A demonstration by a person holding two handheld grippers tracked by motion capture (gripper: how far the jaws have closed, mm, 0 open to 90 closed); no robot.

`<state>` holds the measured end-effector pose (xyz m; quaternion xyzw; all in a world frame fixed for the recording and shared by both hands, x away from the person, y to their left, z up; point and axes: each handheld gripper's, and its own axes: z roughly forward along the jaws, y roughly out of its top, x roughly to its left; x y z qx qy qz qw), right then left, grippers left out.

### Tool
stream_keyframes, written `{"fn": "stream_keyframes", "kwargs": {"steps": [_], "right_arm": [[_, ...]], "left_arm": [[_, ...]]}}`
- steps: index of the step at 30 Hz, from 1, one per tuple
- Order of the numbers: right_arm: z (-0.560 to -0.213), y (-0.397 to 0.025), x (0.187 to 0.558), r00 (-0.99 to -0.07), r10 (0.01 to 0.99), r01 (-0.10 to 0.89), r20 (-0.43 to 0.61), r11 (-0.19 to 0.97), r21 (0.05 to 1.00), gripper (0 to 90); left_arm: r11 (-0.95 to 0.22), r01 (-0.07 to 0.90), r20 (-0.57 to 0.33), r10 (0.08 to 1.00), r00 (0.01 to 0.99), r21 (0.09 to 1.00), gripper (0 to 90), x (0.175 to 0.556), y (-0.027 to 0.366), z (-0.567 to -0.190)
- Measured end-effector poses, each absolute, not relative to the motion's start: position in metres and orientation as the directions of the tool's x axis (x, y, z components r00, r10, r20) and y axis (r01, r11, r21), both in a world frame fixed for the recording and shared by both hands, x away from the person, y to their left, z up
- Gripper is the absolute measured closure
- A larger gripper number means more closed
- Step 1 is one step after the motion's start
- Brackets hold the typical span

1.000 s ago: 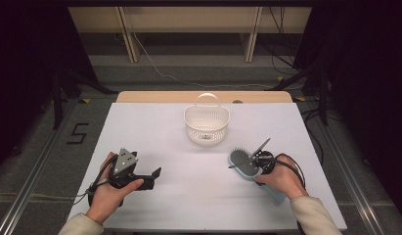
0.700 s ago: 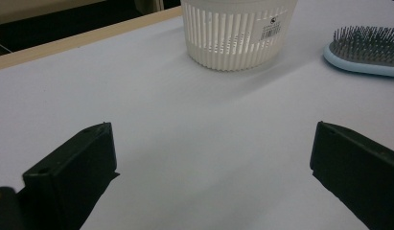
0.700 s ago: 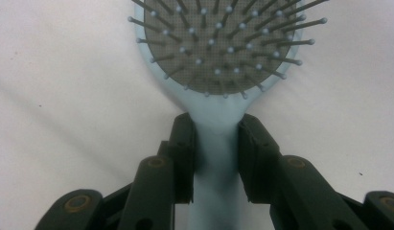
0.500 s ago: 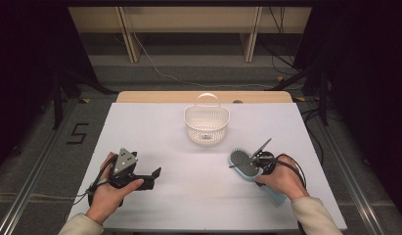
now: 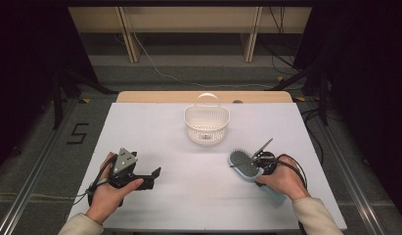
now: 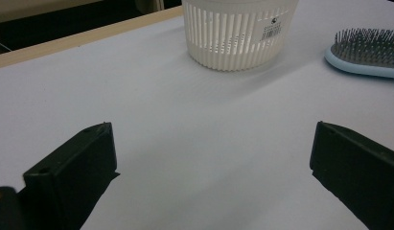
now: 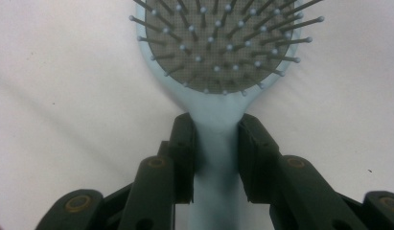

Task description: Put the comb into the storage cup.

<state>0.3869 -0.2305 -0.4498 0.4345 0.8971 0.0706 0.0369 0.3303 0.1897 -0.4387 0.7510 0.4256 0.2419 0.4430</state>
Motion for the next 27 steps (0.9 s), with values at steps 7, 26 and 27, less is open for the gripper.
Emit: {"fn": "stream_keyframes", "kwargs": {"steps": [7,26,27], "right_arm": [[-0.446,-0.233,0.386,-0.618,0.786,0.774,-0.003,0.609,0.175,70.2],[-0.432,-0.242,0.385,-0.582,0.813,0.783,0.011,0.557,0.277,70.2],[-0.431,-0.243,0.385,-0.584,0.812,0.782,0.013,0.558,0.277,70.2]], "left_arm": [[-0.245,0.425,-0.014,0.854,0.520,0.872,1.7,0.330,0.190,-0.439],[-0.245,0.424,-0.012,0.854,0.520,0.872,1.7,0.330,0.190,-0.439],[-0.245,0.424,-0.013,0.854,0.520,0.872,1.7,0.330,0.190,-0.439]]}}
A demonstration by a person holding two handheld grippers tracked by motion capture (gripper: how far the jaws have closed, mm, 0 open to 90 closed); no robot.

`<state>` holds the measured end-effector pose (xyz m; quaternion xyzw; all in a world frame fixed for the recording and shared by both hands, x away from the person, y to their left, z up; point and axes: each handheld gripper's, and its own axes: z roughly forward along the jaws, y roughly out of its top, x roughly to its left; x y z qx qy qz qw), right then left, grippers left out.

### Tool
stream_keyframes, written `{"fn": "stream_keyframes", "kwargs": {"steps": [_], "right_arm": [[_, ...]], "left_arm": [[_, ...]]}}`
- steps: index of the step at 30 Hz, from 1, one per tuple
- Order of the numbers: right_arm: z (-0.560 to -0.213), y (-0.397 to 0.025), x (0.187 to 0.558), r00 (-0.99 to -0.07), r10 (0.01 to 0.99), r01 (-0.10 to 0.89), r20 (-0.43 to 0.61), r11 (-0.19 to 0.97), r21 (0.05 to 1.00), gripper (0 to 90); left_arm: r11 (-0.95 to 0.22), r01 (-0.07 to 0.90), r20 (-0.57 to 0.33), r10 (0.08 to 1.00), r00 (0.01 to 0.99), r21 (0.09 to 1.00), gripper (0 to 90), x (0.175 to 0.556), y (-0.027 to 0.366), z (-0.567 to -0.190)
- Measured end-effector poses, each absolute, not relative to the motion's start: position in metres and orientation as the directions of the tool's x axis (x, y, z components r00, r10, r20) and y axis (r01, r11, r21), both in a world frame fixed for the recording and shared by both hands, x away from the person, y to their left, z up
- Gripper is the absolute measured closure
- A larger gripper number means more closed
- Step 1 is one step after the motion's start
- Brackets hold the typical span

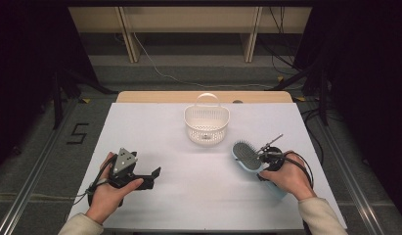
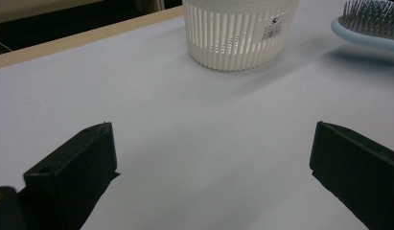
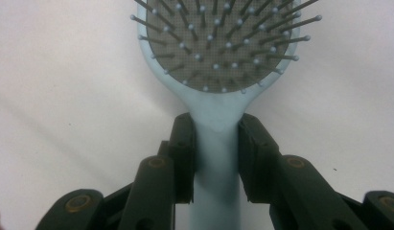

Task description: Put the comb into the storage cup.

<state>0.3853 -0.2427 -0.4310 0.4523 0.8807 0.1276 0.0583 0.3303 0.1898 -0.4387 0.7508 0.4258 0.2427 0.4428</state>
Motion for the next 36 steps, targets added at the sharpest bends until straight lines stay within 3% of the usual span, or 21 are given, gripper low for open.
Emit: {"fn": "stream_keyframes", "kwargs": {"steps": [13,36], "right_arm": [[-0.428,-0.247,0.385,-0.563,0.826,0.788,0.029,0.525,0.322,70.2],[-0.414,-0.253,0.385,-0.527,0.849,0.751,0.035,0.447,0.486,70.2]], "left_arm": [[-0.246,0.425,-0.012,0.854,0.520,0.871,1.7,0.330,0.190,-0.439],[-0.246,0.425,-0.012,0.855,0.519,0.871,1.7,0.330,0.190,-0.439]]}}
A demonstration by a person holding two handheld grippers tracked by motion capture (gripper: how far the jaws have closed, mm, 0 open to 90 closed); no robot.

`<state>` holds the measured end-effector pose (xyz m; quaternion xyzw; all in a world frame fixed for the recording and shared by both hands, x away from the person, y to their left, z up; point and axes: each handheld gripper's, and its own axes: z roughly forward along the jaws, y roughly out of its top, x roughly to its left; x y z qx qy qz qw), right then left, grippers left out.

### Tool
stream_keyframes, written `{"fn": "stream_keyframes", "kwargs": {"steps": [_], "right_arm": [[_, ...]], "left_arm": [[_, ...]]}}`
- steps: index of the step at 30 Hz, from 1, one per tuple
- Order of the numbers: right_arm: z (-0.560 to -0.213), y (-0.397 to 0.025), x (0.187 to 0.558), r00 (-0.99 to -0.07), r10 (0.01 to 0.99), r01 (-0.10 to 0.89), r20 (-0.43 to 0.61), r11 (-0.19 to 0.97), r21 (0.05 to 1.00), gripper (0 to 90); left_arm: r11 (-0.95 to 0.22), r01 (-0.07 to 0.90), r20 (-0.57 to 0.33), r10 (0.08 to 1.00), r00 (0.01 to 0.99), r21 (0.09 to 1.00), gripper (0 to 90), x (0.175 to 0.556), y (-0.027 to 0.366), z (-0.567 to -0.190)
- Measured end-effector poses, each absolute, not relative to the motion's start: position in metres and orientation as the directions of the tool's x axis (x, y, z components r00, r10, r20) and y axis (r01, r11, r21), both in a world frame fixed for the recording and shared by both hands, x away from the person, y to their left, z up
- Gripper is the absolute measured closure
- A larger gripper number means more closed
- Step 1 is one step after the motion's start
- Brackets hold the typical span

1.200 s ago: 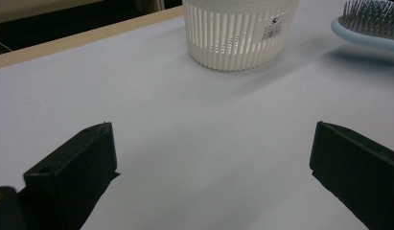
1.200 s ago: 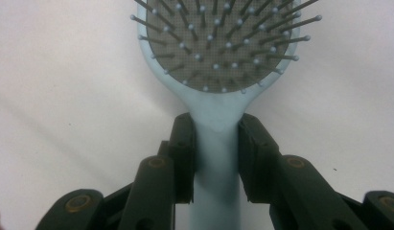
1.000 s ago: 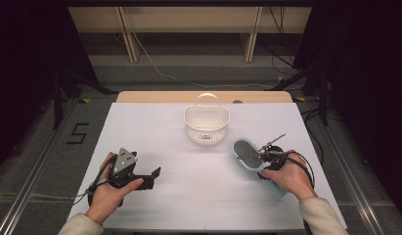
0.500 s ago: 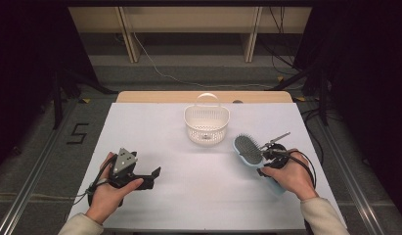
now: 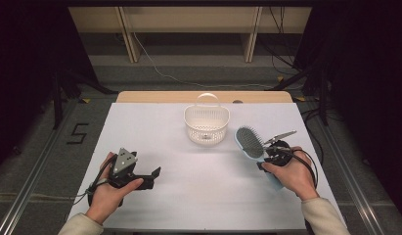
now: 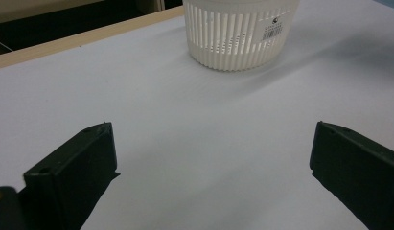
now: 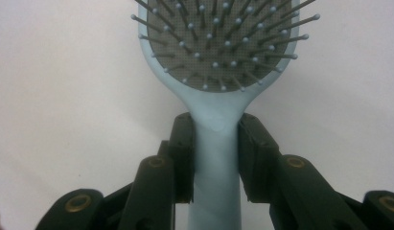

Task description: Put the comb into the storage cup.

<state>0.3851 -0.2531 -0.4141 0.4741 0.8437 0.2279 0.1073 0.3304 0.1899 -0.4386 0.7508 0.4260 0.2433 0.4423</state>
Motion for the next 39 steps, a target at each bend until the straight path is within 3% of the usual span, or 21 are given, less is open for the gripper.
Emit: {"fn": "stream_keyframes", "kwargs": {"steps": [39], "right_arm": [[-0.398,-0.258,0.384,-0.518,0.855,0.611,0.007,0.364,0.703,70.2]], "left_arm": [[-0.246,0.425,-0.012,0.854,0.520,0.871,1.7,0.330,0.190,-0.439]]}}
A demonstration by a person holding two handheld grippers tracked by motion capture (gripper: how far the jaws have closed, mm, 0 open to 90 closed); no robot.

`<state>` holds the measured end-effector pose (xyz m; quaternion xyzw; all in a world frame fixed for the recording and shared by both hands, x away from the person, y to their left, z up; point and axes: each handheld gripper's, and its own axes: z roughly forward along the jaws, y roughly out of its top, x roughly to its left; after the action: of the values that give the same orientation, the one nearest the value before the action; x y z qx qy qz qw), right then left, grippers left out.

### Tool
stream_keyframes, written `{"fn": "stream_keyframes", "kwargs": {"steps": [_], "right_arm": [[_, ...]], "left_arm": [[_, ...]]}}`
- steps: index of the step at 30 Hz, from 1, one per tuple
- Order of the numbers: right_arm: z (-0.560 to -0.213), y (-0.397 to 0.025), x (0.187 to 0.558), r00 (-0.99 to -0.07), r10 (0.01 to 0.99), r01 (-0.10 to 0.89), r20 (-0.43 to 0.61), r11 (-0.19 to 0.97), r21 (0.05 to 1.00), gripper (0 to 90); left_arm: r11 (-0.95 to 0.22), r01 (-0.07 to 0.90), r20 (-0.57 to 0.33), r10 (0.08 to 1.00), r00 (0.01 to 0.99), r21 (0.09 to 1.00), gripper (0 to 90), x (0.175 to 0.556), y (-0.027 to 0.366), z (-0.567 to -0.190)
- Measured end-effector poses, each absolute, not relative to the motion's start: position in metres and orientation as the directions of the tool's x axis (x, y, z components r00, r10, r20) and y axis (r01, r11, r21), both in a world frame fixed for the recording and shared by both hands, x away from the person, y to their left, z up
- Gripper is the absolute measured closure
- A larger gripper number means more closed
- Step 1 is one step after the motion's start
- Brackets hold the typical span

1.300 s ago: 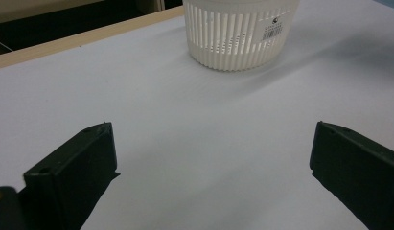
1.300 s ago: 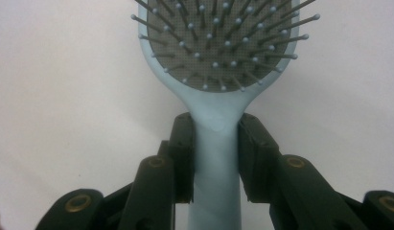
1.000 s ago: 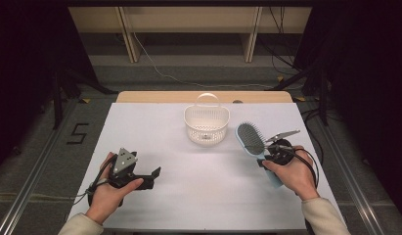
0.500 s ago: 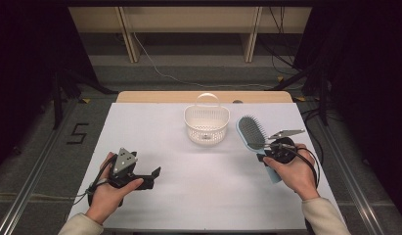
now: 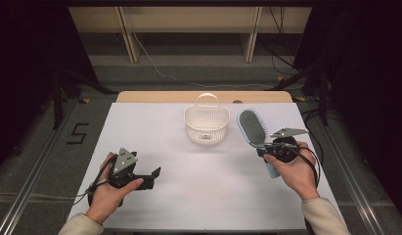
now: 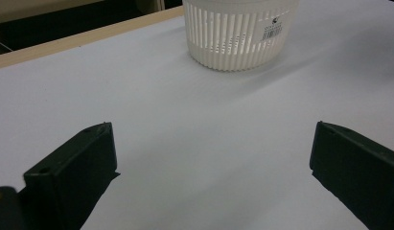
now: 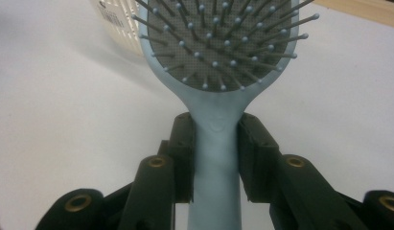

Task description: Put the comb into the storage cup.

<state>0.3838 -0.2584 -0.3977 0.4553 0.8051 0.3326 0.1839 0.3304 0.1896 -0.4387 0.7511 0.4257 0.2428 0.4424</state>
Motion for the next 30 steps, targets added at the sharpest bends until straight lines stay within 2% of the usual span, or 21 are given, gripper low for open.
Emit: {"fn": "stream_keyframes", "kwargs": {"steps": [30], "right_arm": [[-0.3925,-0.2550,0.3819,-0.525,0.851,0.513,-0.007,0.323,0.796,70.2]], "left_arm": [[-0.248,0.424,-0.011,0.853,0.522,0.871,1.7,0.3304,0.1894,-0.4387]]}}
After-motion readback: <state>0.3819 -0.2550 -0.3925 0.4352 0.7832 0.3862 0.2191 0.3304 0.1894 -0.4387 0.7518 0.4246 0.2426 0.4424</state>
